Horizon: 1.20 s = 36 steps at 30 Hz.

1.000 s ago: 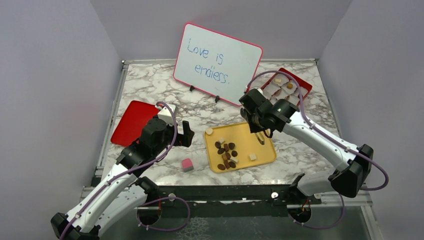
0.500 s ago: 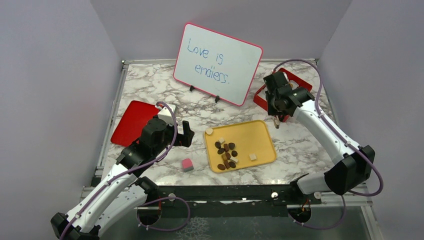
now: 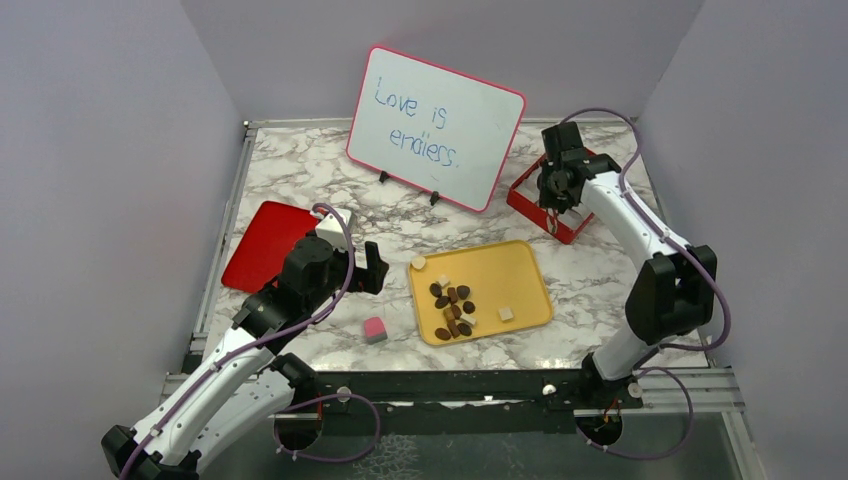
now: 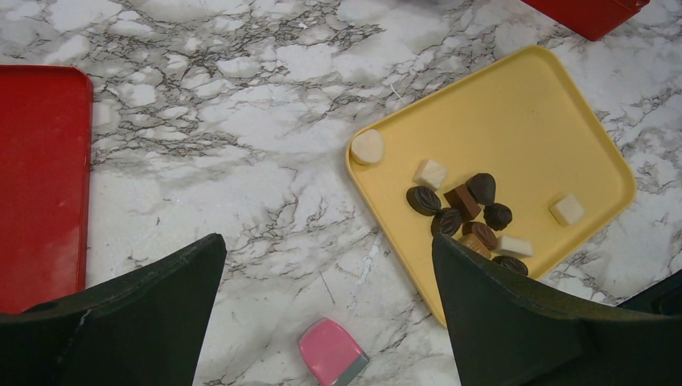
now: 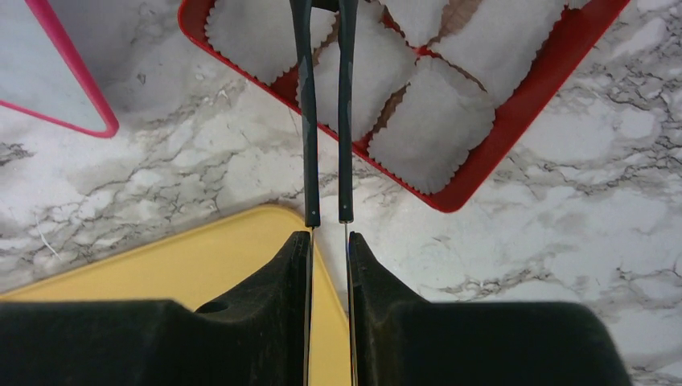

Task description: Pack the chocolate

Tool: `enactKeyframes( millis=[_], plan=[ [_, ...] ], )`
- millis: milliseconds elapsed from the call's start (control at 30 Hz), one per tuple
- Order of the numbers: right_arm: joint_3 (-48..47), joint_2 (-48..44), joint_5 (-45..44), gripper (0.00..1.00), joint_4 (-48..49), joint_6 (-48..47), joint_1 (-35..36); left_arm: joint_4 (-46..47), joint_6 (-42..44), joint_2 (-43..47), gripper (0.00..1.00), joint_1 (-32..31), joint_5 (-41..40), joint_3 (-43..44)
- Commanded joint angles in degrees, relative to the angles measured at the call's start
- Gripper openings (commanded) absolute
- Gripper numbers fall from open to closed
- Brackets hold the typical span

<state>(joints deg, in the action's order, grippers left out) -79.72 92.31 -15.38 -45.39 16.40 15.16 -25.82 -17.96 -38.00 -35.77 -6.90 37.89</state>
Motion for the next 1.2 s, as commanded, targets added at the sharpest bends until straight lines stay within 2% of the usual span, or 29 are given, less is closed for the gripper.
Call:
enactKeyframes(
  millis=[0,600,1167],
  plan=[
    [-3.97,2.26,1.87,0.22,4.65,-0.06,-1.05,1.12,0.11,0.54,0.99,-0.27,0.22,0.02],
    [-7.77,9.18,7.78,0.24,6.54,1.09,-6.61,1.12,0.11,1.32,0.99,-0.24,-0.05,-0.09],
    [-9.56,14.29,8.52,0.27,7.71,0.13,-8.52,1.13,0.2,1.09,0.99,-0.27,-0.31,-0.04]
  ],
)
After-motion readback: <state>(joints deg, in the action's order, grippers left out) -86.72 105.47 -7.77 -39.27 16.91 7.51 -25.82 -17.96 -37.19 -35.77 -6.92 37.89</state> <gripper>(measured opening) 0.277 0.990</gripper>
